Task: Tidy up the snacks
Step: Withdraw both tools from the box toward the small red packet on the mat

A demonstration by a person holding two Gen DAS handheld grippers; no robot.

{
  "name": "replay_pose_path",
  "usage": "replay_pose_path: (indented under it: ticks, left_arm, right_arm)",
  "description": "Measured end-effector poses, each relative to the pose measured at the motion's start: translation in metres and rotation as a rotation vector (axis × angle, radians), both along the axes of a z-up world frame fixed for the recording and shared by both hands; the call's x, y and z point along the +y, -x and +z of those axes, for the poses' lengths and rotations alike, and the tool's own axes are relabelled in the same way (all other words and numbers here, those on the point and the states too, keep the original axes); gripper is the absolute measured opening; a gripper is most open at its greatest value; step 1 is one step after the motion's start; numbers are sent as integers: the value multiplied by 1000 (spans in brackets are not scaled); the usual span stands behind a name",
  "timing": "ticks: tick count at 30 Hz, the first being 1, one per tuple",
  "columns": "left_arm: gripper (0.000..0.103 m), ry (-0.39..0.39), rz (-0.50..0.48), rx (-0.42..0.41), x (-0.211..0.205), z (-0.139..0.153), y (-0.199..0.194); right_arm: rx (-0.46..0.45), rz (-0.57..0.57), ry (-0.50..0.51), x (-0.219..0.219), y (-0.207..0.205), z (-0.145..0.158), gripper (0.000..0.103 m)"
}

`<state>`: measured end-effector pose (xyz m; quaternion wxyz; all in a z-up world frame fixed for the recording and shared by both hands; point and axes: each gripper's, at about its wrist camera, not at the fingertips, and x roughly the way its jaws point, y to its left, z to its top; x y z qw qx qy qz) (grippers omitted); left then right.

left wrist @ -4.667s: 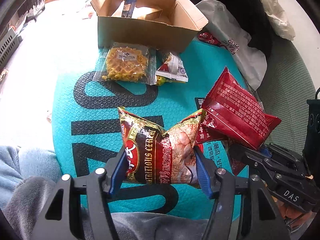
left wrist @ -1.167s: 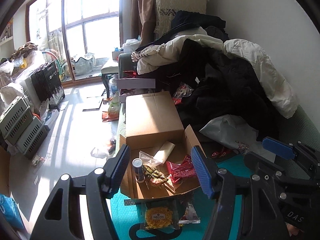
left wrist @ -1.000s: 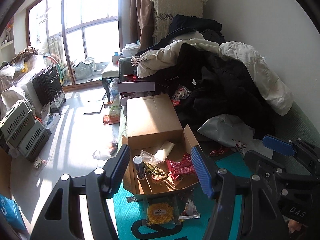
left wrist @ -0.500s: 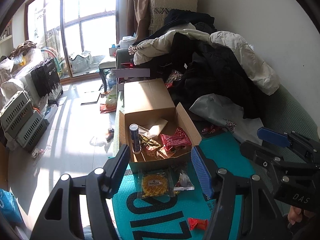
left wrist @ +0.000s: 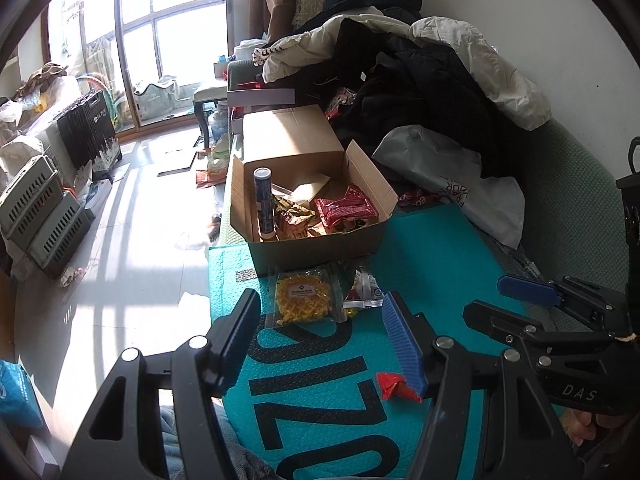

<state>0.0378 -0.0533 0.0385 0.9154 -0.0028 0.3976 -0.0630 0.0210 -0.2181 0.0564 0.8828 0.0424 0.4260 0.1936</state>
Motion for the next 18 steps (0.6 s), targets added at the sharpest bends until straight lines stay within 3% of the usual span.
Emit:
replay_pose_path:
  ticks: [8,18]
  left_arm:
    - [62,25,12,78,-5,-39,17]
    - [62,44,40,236,2,-94,21]
  right_arm:
    - [110,0,-11,-2,15,-49,60]
    - [242,26,-12,1,22,-107,60]
